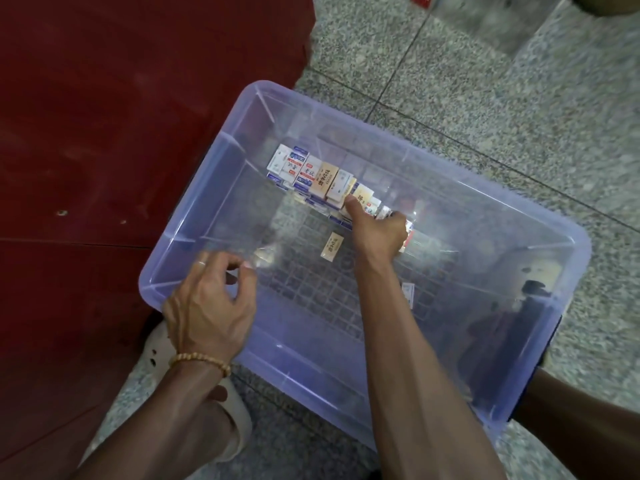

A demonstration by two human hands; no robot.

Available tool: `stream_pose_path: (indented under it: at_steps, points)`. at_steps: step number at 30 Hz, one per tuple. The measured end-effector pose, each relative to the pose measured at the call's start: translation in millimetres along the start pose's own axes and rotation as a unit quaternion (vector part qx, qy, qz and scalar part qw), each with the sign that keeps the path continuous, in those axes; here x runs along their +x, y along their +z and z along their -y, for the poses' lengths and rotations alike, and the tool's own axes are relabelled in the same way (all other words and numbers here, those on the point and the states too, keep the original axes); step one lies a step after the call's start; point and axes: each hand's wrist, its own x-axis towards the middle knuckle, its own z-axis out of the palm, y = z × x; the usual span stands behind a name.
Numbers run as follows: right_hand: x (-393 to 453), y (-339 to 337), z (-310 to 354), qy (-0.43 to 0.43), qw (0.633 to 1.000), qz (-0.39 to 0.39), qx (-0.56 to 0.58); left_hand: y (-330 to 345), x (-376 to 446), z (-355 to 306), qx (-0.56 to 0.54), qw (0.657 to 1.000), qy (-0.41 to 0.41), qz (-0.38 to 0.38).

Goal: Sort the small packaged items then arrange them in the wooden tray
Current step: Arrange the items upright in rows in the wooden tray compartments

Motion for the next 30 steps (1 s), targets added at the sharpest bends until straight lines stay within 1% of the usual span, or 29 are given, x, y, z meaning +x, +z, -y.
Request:
stream_pose_path:
  at_steps: [4,8,14,17,22,27,30]
  points:
    - [11.3,-7.1,-3.3,0.014,0.999,0.033,0.033,-0.6,-0.5,1.0,-0.003,1.000,0.003,-0.003]
    - [2.3,2.2,-9.9,-0.008,0.997,0.053,0.053,-1.4,-0.7,-0.3,0.008,1.000,-0.004,0.008]
    - [1.9,-6.2,-15.1,0.059,0.976,0.121,0.173,-1.3,-0.9,-0.6,0.010,1.000,-0.008,0.014]
    - [1.6,-7.1,-11.2,0.076,0.969,0.122,0.203,-0.3,-0.5,1.0,0.009,1.000,-0.002,0.017]
    - [8.5,-7.2,-13.4,0.100,0.954,0.146,0.243,-0.7,-0.4,2.0,0.002,1.000,0.007,0.019]
    - [10.5,-7.5,-9.5,0.099,0.957,0.144,0.233,-0.7,-0.7,3.8,0.006,1.000,0.009,0.016]
    - [8.1,-9.9,-9.6,0.101,0.952,0.138,0.253,-0.7,-0.5,3.1,0.003,1.000,0.008,0.017]
